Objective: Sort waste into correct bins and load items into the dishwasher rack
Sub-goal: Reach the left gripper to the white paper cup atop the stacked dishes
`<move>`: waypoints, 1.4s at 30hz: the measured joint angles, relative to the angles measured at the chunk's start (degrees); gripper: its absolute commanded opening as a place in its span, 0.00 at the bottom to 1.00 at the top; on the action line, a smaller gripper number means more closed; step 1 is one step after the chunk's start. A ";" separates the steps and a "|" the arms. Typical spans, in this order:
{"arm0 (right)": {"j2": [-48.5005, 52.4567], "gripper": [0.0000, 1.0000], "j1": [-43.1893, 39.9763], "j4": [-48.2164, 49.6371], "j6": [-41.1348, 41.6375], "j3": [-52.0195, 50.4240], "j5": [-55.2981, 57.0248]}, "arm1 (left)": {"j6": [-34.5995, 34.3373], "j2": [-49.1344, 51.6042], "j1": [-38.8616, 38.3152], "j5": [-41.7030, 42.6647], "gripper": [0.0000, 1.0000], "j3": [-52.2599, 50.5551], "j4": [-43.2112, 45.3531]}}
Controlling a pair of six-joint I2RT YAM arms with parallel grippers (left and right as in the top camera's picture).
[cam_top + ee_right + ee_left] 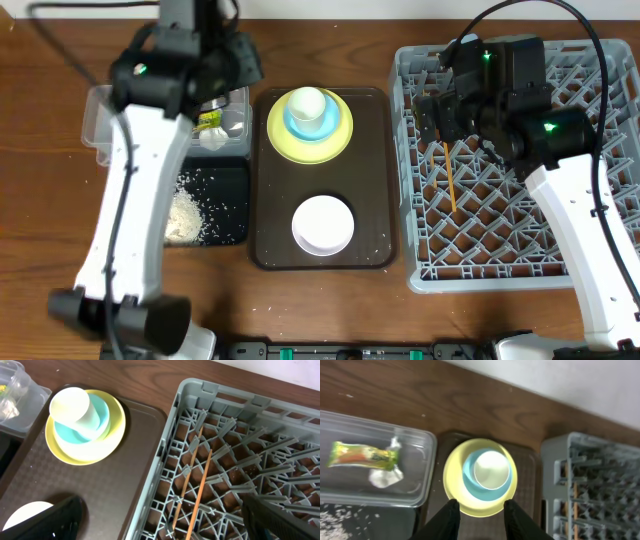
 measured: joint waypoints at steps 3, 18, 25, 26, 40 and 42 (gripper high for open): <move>0.00 0.99 0.00 0.02 0.00 0.00 0.00 | 0.72 6.03 -1.14 0.35 0.41 0.04 -0.31; 0.00 0.99 0.00 0.00 0.00 0.00 0.00 | 1.07 20.59 -3.58 0.98 0.40 -0.37 3.34; 0.00 0.99 0.00 0.00 0.00 0.00 0.00 | 1.07 21.70 -4.96 0.96 0.40 -1.03 5.99; 0.00 0.99 0.00 0.00 0.00 0.00 0.00 | 1.07 21.70 -5.09 0.96 0.39 -1.51 6.47; 0.00 0.99 0.00 0.00 0.00 0.00 0.00 | 1.07 22.01 -5.25 -2.73 0.38 -3.39 8.79; 0.00 0.99 0.00 0.00 0.00 0.00 0.00 | 1.07 22.36 -5.29 -2.97 0.33 -3.39 9.03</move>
